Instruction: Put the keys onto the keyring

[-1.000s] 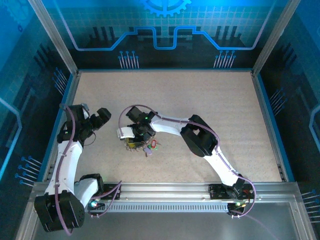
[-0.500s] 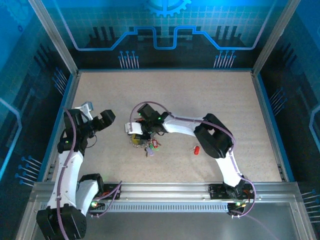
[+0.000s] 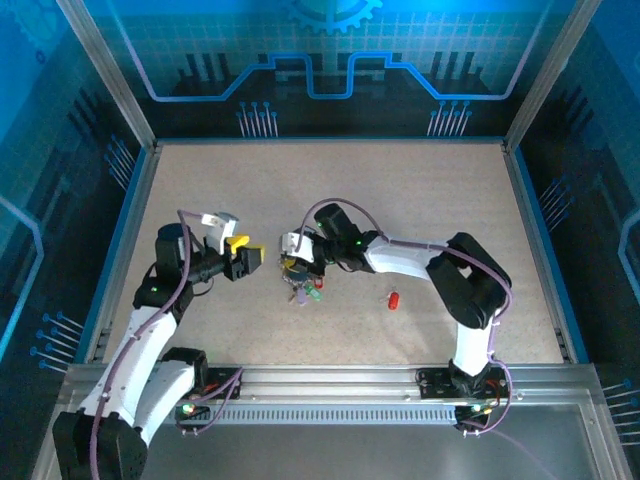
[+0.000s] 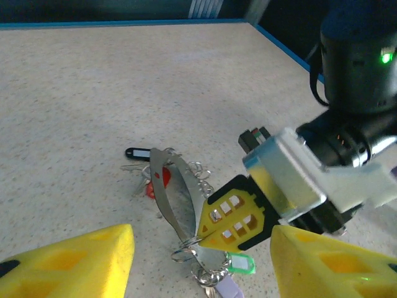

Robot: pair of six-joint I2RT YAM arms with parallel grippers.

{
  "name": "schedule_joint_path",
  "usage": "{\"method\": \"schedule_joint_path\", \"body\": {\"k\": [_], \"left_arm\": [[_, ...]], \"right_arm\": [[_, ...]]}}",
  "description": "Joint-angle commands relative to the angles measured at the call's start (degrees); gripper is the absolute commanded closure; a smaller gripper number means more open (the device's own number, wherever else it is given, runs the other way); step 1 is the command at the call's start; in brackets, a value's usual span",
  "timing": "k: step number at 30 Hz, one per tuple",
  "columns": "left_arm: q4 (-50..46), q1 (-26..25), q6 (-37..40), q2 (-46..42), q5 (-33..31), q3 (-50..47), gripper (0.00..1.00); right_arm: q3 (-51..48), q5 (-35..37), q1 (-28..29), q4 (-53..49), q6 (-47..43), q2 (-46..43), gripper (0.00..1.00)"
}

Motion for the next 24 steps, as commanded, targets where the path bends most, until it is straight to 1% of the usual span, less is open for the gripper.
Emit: {"method": "schedule_joint_path", "body": {"k": [1, 2, 4, 7, 11, 15, 16, 24], "left_arm": [[0.3, -1.6, 12.9, 1.4, 7.6, 0.8, 0.45], [-1.7, -2.1, 16.6, 1.9, 9.5, 1.4, 0.47], [-4.7, -3.7, 21.5, 2.7, 10.8, 2.5, 0.47], [-6.4, -6.3, 25.2, 4.3, 10.2, 3.8, 0.48], [-5.9, -8.9, 26.4, 4.9, 7.6, 4.7, 0.50], [-6.8, -9.5, 28.7, 4.6, 10.2, 6.0, 0.50], [-7.5, -9.6, 29.2, 4.3, 10.1, 6.6, 0.50], [-11.1, -9.6, 34.0, 3.0, 7.7, 8.3, 0.49]], "right_arm": [[-2.8, -4.6, -1.2, 5.8, -0.2, -5.4, 1.00], [-3.7, -5.2, -1.3, 6.7, -0.2, -6.5, 1.00], [-4.5, -6.2, -1.8, 7.0, -0.4, -8.1, 1.00], [-5.6, -7.7, -2.2, 6.7, -0.9, -10.5, 1.00], [-7.4, -7.6, -2.3, 8.7, -1.6, -12.5, 1.00], [-8.6, -7.1, -2.3, 8.7, -2.6, -14.1, 1.00], [-9.0, -7.1, -2.4, 10.5, -2.9, -14.4, 1.00], [-10.4, -7.7, -2.7, 12.3, -2.0, -16.3, 1.00]]}}
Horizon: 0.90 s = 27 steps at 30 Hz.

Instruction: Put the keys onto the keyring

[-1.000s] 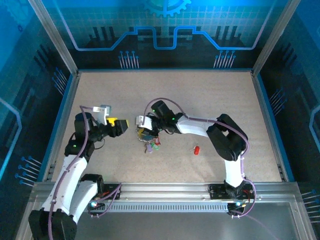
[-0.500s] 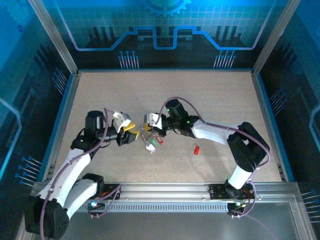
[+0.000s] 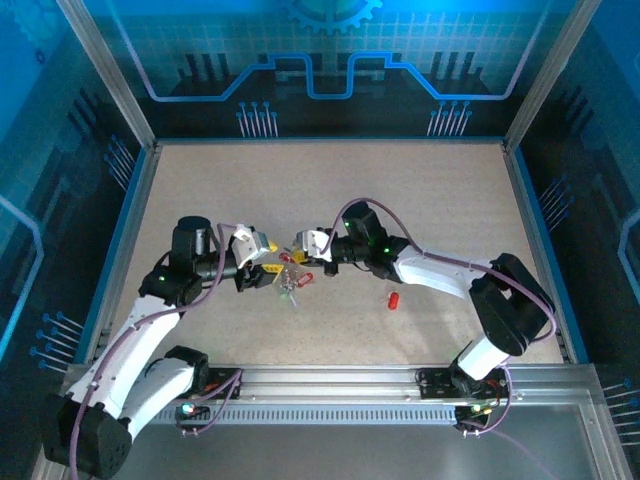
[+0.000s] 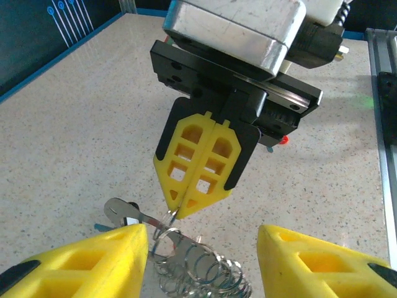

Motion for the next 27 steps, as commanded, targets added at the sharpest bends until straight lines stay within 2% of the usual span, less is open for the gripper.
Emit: {"method": "schedule_joint_path", "body": {"k": [1, 4, 7, 10, 13, 19, 27], "left_arm": [[-2.1, -0.4, 3.9, -0.6, 0.0, 1.6, 0.49], [0.8, -0.4, 1.2, 0.4, -0.4, 0.5, 0.47], [5.7, -0.4, -4.9, 0.1, 3.3, -0.6, 0.44], [11.6, -0.3, -9.5, -0.8, 1.7, -2.6, 0.47], [9.0, 0.2, -9.5, 0.2, 0.4, -1.5, 0.55], [3.9, 0.2, -5.9, 3.4, 3.5, -1.1, 0.55], [5.5, 0.1, -4.7, 4.3, 3.4, -1.4, 0.42]], "right_arm": [[-0.5, -1.6, -0.7, 3.8, -0.1, -2.4, 1.00], [-1.2, -1.6, -0.8, 4.6, 0.4, -3.6, 1.00], [-1.4, -1.3, -0.8, 4.8, 0.2, -4.1, 1.00], [-2.0, -0.7, -0.9, 5.2, 0.4, -5.3, 1.00], [-2.7, -0.8, -0.9, 6.6, 0.3, -5.9, 1.00], [-2.7, -0.2, -1.0, 6.6, 1.1, -6.9, 1.00], [-2.7, -1.1, -1.2, 6.6, 1.4, -7.5, 1.00]]}}
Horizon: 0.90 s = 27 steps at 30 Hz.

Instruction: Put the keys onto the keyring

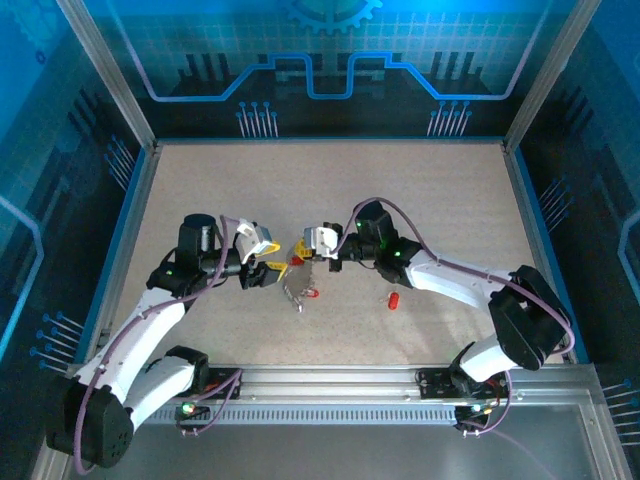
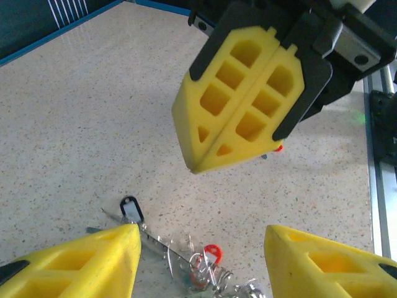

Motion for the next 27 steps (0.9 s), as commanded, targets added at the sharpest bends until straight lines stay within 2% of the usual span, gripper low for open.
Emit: {"method": "schedule_joint_path", "body": {"k": [1, 7, 9, 11, 13, 16, 20, 24, 27], "left_arm": [[0.5, 0.0, 2.0, 0.3, 2.0, 0.0, 0.42], [0.1, 0.1, -1.4, 0.8, -1.8, -0.3, 0.40], [0.3, 0.4, -6.6, -0.5, -8.3, -0.3, 0.40], [0.3, 2.1, -15.0, -2.8, -16.2, 0.0, 0.38], [-0.1, 5.5, -24.0, -5.3, -22.6, 0.3, 0.36], [-3.2, 14.6, -36.1, -7.5, -25.8, 1.2, 0.31], [-13.8, 23.4, -46.1, -5.4, -32.2, 4.8, 0.19], [-19.0, 28.0, -51.3, -0.4, -31.0, 6.3, 0.16], [-16.4, 30.1, -54.9, 2.8, -28.0, 4.8, 0.16]], "right_arm": [[-0.3, -1.1, -0.8, 2.1, 0.7, -1.5, 1.00], [-0.1, 1.8, -1.0, -0.9, -0.4, -0.3, 1.00], [0.2, 1.5, -0.9, -2.4, -1.5, -0.1, 1.00], [1.2, 0.1, -0.5, -5.8, -4.0, 0.6, 1.00], [3.6, -1.1, 0.7, -10.7, -7.9, 2.6, 0.97], [7.3, -2.1, 2.4, -14.2, -9.6, 7.0, 0.85], [13.5, -1.7, 4.3, -19.8, -11.3, 13.7, 0.75], [22.5, 2.5, 7.1, -34.3, -16.4, 20.8, 0.66], [24.5, 8.2, 10.5, -37.5, -19.0, 24.5, 0.66]]}}
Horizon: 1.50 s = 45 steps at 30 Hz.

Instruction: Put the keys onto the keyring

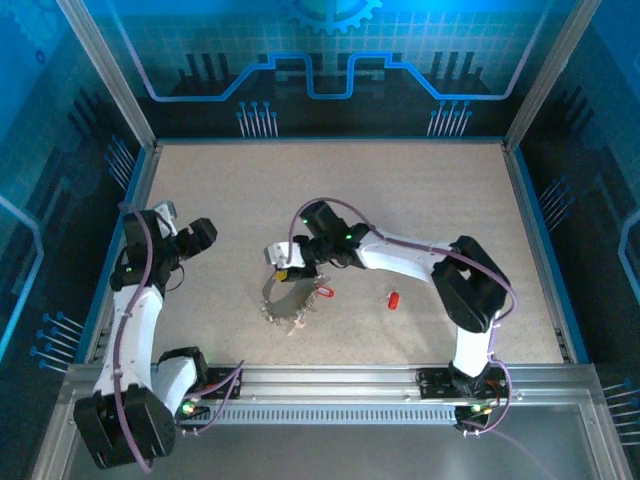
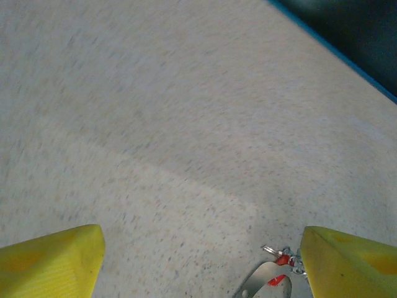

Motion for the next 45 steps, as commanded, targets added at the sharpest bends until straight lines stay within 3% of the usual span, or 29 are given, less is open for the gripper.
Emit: {"method": "schedule_joint_path", "body": {"k": [1, 9, 18, 27, 34, 45], "left_arm": [[-1.7, 1.7, -8.1, 2.4, 1.6, -0.8, 0.16], [1.6, 2.2, -8.1, 2.9, 1.5, -1.9, 0.17], [3.6, 2.2, -10.2, 0.9, 2.5, -4.1, 0.17], [3.6, 2.1, -10.1, -0.3, 2.9, -4.4, 0.17], [3.7, 2.2, -10.1, -0.9, 2.9, -4.6, 0.18], [4.1, 2.2, -10.0, -1.4, 2.9, -4.9, 0.18]], "right_arm": [[2.8, 5.6, 3.8, -10.8, -4.6, 3.9, 0.66], [13.1, 4.0, 6.1, -20.9, 0.0, 12.6, 0.58], [20.5, 5.2, 6.6, -27.0, 3.4, 18.8, 0.61], [22.1, 4.4, 7.6, -25.8, 6.7, 20.7, 0.64], [23.0, 5.0, 7.7, -24.7, 8.5, 21.3, 0.78], [23.6, 6.7, 8.1, -24.8, 9.8, 22.3, 0.88]]}}
